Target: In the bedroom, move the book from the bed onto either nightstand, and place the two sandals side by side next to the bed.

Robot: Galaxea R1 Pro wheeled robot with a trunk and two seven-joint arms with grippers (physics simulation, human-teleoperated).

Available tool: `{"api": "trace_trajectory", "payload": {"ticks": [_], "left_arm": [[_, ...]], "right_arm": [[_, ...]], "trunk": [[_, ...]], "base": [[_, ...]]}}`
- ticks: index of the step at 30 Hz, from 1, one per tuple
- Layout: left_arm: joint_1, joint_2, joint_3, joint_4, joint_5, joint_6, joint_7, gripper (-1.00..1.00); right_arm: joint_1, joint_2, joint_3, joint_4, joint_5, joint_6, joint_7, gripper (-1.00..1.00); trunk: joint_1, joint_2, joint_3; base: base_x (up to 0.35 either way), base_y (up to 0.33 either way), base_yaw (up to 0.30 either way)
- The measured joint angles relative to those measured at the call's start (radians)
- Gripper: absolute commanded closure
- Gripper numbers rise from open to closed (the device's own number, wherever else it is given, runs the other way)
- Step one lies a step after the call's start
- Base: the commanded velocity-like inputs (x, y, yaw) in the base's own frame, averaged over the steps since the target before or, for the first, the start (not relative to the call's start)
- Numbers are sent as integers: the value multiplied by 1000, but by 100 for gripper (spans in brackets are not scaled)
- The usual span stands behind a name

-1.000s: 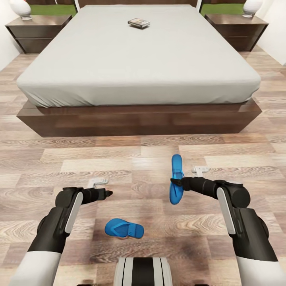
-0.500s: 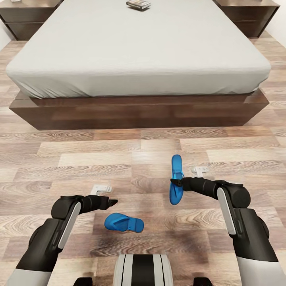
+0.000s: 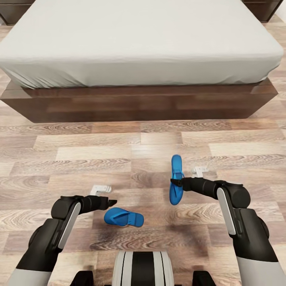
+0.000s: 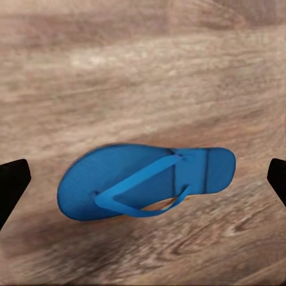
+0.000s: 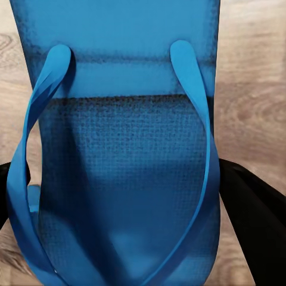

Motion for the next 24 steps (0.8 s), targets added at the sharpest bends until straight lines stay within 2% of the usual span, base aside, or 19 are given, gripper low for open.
{"api": "trace_trajectory", "payload": {"ticks": [2,6,9,21,24], "left_arm": [[0,-3,-2,-4,-5,0,14,-100],[1,-9,-6,-12,-5,0,89,-100],[1,-9,-4,-14,-1,1,111,-100],[1,-8,1,-13,9,1,121,-100],[1,-9,2,-14,10,1,120,-100]], "right_arm": [[0,-1,0,0,0,0,0,100],[1,-4,0,0,0,0,0,100],[1,-5,0,0,0,0,0,100],[1,-7,0,0,0,0,0,100],[1,-7,0,0,-2,0,1,100]], "trunk": [[1,0,-8],[3,-1,-23],[4,-2,-35],[9,-5,-81],[9,-5,-81]], "base": [[0,0,0],[0,0,0],[0,0,0],[0,0,0],[0,0,0]]}}
